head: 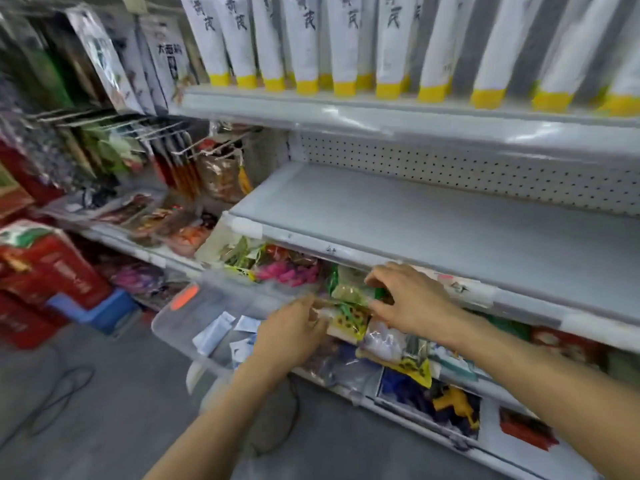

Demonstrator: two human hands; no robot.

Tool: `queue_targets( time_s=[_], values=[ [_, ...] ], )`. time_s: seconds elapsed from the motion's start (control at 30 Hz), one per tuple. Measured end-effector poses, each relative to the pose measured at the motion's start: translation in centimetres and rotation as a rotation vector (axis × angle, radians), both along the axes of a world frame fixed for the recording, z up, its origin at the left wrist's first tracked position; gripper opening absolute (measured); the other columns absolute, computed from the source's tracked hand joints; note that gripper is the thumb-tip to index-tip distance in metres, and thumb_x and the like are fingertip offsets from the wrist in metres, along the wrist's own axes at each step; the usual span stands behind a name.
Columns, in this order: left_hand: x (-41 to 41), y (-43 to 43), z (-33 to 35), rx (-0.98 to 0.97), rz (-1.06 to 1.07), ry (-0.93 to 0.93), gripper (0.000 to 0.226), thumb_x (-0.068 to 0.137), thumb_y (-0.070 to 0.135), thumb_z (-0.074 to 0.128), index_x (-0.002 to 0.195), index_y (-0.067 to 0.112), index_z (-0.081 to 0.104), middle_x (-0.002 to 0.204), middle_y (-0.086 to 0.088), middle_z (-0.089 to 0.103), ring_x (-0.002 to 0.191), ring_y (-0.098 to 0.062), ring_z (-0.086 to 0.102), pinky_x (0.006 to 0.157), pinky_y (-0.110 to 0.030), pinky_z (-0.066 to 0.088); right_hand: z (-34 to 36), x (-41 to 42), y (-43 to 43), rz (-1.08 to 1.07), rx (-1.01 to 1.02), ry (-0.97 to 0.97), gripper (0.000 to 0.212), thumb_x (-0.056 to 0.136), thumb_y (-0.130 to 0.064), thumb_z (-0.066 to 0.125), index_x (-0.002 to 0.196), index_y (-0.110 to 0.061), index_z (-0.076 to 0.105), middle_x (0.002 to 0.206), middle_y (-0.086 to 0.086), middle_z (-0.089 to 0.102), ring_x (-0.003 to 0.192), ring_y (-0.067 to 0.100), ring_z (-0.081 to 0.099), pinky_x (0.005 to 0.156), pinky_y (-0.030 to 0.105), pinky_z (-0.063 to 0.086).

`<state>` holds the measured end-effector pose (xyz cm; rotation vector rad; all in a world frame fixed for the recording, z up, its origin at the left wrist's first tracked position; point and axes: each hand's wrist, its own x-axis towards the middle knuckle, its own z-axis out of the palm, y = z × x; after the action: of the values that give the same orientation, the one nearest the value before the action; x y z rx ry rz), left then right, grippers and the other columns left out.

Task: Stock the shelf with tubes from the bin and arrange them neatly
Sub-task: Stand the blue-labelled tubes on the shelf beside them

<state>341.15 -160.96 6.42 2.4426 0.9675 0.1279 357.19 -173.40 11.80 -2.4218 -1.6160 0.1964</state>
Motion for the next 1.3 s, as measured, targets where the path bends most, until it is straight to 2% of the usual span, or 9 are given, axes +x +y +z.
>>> queue_targets(
  time_s=[0.23, 0.4, 0.63, 0.77, 1.0, 1.07, 1.13, 1.2, 1.3],
  values=[
    [-8.1, 18.5, -8.5, -0.257, 0.311, 0.063, 0.019, 0.094, 0.025, 0.053, 0.109, 0.017, 0.062, 0.101, -0.002, 0.067, 0.101, -0.024, 0.063, 0.081, -0.029, 0.047, -11.7, -7.6, 19.3, 0.055, -0.195, 0.370, 0.020, 0.084, -0.029, 0.057, 0.101, -0.019, 0.060, 0.104, 0.004, 0.064, 0.099, 0.025, 0.061, 0.078, 0.035, 0.048],
    [-9.1, 26.9, -18.6, -0.471, 0.400, 0.210, 0.021, 0.091, 0.028, 0.055, 0.109, 0.020, 0.063, 0.109, -0.004, 0.070, 0.103, -0.026, 0.063, 0.093, -0.033, 0.050, -21.9, -9.7, 27.2, -0.054, -0.389, 0.510, 0.022, 0.088, -0.021, 0.054, 0.109, -0.016, 0.059, 0.110, 0.005, 0.064, 0.100, 0.025, 0.062, 0.076, 0.028, 0.044],
    [-5.8, 29.3, -31.5, -0.564, 0.338, 0.359, 0.045, 0.094, 0.025, 0.054, 0.132, 0.004, 0.043, 0.133, -0.018, 0.051, 0.121, -0.035, 0.051, 0.097, -0.036, 0.040, -34.2, -9.3, 33.4, -0.141, -0.655, 0.443, 0.037, 0.091, -0.016, 0.051, 0.127, -0.007, 0.048, 0.133, 0.017, 0.053, 0.121, 0.033, 0.053, 0.095, 0.034, 0.044],
    [-3.6, 30.0, -36.6, -0.568, 0.354, 0.382, 0.048, 0.092, 0.023, 0.055, 0.129, -0.001, 0.038, 0.133, -0.023, 0.046, 0.126, -0.038, 0.044, 0.102, -0.038, 0.035, -39.8, -9.2, 35.4, -0.230, -0.698, 0.386, 0.047, 0.091, -0.017, 0.055, 0.133, -0.003, 0.040, 0.133, 0.021, 0.052, 0.123, 0.036, 0.053, 0.098, 0.037, 0.045],
    [-1.8, 30.1, -40.8, -0.575, 0.329, 0.445, 0.055, 0.094, 0.029, 0.054, 0.135, 0.000, 0.033, 0.137, -0.021, 0.043, 0.129, -0.036, 0.042, 0.102, -0.037, 0.036, -44.6, -8.9, 36.4, -0.409, -0.785, 0.393, 0.054, 0.091, -0.022, 0.059, 0.134, -0.001, 0.034, 0.138, 0.019, 0.050, 0.125, 0.036, 0.051, 0.098, 0.038, 0.043],
    [-1.8, 30.0, -40.4, -0.595, 0.322, 0.448, 0.053, 0.095, 0.029, 0.050, 0.137, -0.001, 0.038, 0.137, -0.021, 0.045, 0.128, -0.035, 0.044, 0.103, -0.037, 0.038, -44.0, -8.7, 36.7, -0.461, -0.804, 0.472, 0.068, 0.085, -0.035, 0.064, 0.137, -0.003, 0.033, 0.138, 0.013, 0.051, 0.125, 0.033, 0.053, 0.094, 0.035, 0.044],
    [-2.1, 30.0, -39.1, -0.689, 0.376, 0.420, 0.044, 0.094, 0.026, 0.051, 0.131, 0.001, 0.050, 0.128, -0.019, 0.055, 0.115, -0.035, 0.055, 0.094, -0.039, 0.050, -43.0, -8.6, 36.9, -0.439, -0.805, 0.538, 0.088, 0.069, -0.053, 0.064, 0.140, -0.010, 0.036, 0.137, 0.008, 0.050, 0.123, 0.030, 0.054, 0.093, 0.034, 0.045],
    [-2.7, 29.5, -37.0, -0.838, 0.501, 0.318, 0.034, 0.093, 0.021, 0.052, 0.119, 0.000, 0.058, 0.107, -0.018, 0.062, 0.085, -0.030, 0.062, 0.065, -0.035, 0.057, -42.7, -8.3, 36.8, -0.342, -0.760, 0.566, 0.090, 0.058, -0.064, 0.047, 0.136, -0.021, 0.048, 0.136, 0.005, 0.052, 0.118, 0.029, 0.057, 0.092, 0.034, 0.049],
    [-3.8, 27.9, -33.2, -1.004, 0.708, 0.128, 0.020, 0.088, 0.009, 0.058, 0.104, -0.002, 0.061, 0.068, -0.012, 0.054, 0.048, -0.020, 0.050, 0.045, -0.026, 0.043, -36.1, -8.7, 35.5, -0.245, -0.664, 0.572, 0.067, 0.077, -0.064, 0.039, 0.128, -0.024, 0.058, 0.133, 0.005, 0.057, 0.114, 0.029, 0.060, 0.088, 0.032, 0.051]
  ],
)
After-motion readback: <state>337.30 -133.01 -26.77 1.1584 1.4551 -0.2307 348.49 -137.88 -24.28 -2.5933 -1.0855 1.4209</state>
